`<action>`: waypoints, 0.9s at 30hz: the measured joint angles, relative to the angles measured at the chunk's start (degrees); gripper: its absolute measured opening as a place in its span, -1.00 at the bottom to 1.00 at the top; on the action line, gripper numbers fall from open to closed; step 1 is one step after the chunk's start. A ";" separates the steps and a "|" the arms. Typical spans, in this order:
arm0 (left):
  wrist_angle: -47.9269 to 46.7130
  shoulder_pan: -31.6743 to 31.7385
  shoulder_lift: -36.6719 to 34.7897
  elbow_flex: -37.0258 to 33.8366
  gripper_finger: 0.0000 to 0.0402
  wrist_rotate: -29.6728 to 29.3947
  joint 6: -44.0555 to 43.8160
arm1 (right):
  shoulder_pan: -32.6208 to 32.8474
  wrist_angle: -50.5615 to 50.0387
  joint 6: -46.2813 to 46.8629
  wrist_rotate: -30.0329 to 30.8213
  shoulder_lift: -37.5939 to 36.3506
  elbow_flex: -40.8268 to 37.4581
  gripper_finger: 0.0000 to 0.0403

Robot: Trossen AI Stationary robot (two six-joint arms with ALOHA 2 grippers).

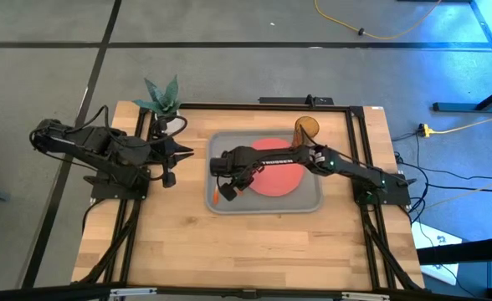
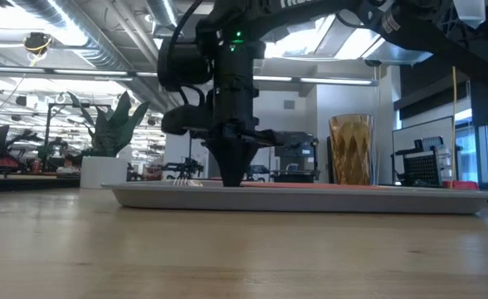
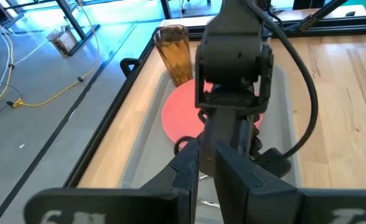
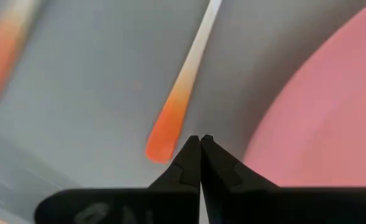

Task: Pick and place plate/cup/fork/spoon on tray
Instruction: Put the orange spoon on the right side of the orange fork on the gray serving tray

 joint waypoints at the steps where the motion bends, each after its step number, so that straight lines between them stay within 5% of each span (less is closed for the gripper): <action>1: 0.01 0.00 0.00 0.00 -0.81 0.00 0.00 | 0.02 -0.45 -0.50 -0.76 0.45 0.00 -0.99; 27: 0.02 0.00 0.00 0.00 -0.81 -0.02 0.00 | 1.46 2.80 -6.09 -6.56 1.73 0.04 -1.00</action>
